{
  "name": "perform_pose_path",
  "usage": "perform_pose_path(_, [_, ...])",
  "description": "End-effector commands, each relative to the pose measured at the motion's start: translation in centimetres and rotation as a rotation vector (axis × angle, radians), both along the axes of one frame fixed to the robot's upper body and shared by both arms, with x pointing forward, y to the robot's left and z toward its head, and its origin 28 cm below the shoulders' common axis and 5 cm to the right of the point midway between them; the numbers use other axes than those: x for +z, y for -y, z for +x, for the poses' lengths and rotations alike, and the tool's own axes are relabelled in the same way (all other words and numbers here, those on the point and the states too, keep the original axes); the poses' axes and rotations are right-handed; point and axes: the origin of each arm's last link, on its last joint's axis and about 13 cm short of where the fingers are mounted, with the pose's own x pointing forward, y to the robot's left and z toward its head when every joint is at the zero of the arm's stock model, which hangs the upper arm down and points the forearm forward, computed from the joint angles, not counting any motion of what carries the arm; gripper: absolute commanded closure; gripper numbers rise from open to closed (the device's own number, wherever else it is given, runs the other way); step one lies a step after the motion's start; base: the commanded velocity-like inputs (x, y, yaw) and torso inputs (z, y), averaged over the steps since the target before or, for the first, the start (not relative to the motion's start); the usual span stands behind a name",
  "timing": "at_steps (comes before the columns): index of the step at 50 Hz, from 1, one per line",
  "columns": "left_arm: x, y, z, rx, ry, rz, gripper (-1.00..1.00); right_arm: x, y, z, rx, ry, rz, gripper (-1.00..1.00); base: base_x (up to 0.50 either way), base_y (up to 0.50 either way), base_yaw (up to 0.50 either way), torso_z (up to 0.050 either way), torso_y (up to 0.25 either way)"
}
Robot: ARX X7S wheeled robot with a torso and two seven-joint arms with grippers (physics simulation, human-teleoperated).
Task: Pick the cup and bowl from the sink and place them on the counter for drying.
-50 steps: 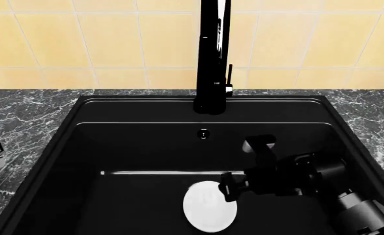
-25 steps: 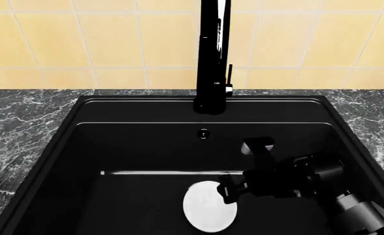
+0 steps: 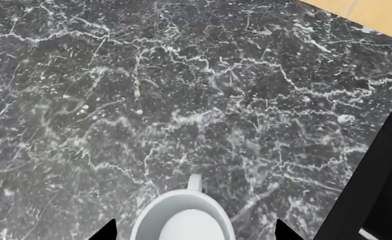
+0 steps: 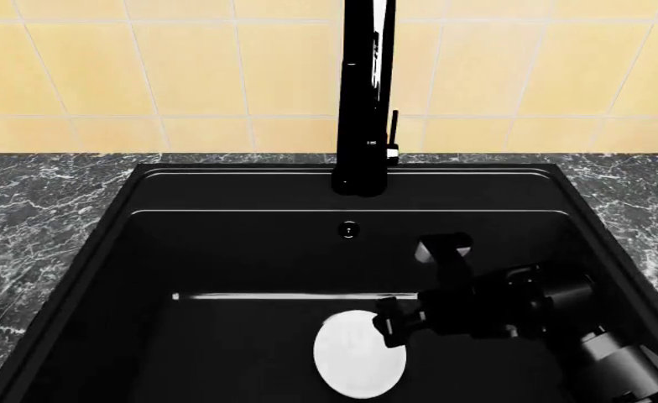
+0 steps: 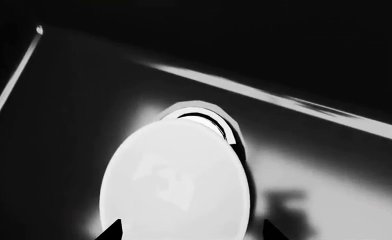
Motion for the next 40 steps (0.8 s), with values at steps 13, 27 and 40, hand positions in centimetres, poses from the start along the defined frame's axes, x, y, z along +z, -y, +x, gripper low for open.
perform_pose_path(13, [6.6, 3.5, -1.9, -0.417, 0.264, 0.116, -1.00, 0.1, 0.1, 0.2, -0.018, 0.038, 0.045, -1.00, 0.00, 0.00, 0.00, 0.000, 0.000])
perform_pose_path(27, [8.5, 7.0, -2.5, -0.686, 0.496, 0.140, -1.00, 0.0, 0.0, 0.3, -0.011, 0.044, 0.027, -1.00, 0.00, 0.00, 0.00, 0.000, 0.000])
perform_pose_path(40, [8.3, 8.9, -1.5, -0.791, 0.542, 0.078, -1.00, -0.3, 0.2, 0.8, -0.065, 0.105, 0.011, -1.00, 0.00, 0.00, 0.00, 0.000, 0.000])
